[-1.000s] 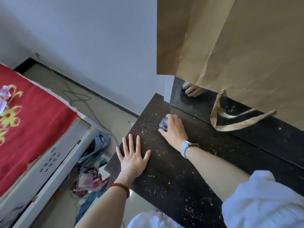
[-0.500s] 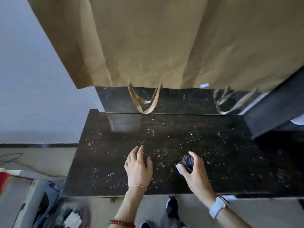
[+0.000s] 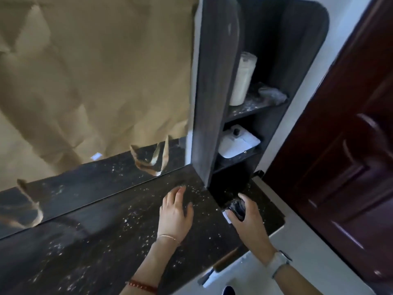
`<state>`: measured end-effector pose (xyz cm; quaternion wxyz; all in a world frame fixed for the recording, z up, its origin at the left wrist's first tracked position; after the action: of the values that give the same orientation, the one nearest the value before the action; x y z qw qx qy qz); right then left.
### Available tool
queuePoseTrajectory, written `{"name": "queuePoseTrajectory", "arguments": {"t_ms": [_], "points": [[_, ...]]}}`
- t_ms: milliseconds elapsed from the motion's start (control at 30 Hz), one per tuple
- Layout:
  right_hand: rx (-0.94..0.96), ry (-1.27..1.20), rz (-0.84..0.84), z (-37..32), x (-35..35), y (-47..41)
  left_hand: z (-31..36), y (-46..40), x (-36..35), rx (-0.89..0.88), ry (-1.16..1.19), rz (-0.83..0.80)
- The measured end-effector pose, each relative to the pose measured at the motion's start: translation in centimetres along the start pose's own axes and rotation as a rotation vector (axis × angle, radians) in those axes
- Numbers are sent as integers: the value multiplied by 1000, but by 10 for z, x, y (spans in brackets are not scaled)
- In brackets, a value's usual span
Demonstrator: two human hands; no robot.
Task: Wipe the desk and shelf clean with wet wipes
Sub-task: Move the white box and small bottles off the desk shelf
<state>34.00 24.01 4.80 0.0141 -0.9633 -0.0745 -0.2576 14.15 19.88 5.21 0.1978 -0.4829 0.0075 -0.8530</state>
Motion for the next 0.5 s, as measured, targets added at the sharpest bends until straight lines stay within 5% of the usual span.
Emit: {"name": "queuePoseTrajectory", "arguments": {"t_ms": [233, 500], "points": [[170, -3, -21, 0, 78, -130, 96, -123, -48, 59, 152, 122], [456, 324, -231, -32, 43, -224, 93, -144, -69, 124, 179, 225]]}}
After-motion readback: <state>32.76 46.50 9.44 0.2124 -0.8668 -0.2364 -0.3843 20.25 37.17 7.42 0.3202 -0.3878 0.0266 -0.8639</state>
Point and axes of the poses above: each hand's wrist, its own y-axis away from the middle knuckle, its own x-axis out of the back of the hand, z = x × y, the point moved 2 cm from there along -y, towards the middle knuckle, and after that the axes turned 9 degrees about -y, right-handed, at the moved point
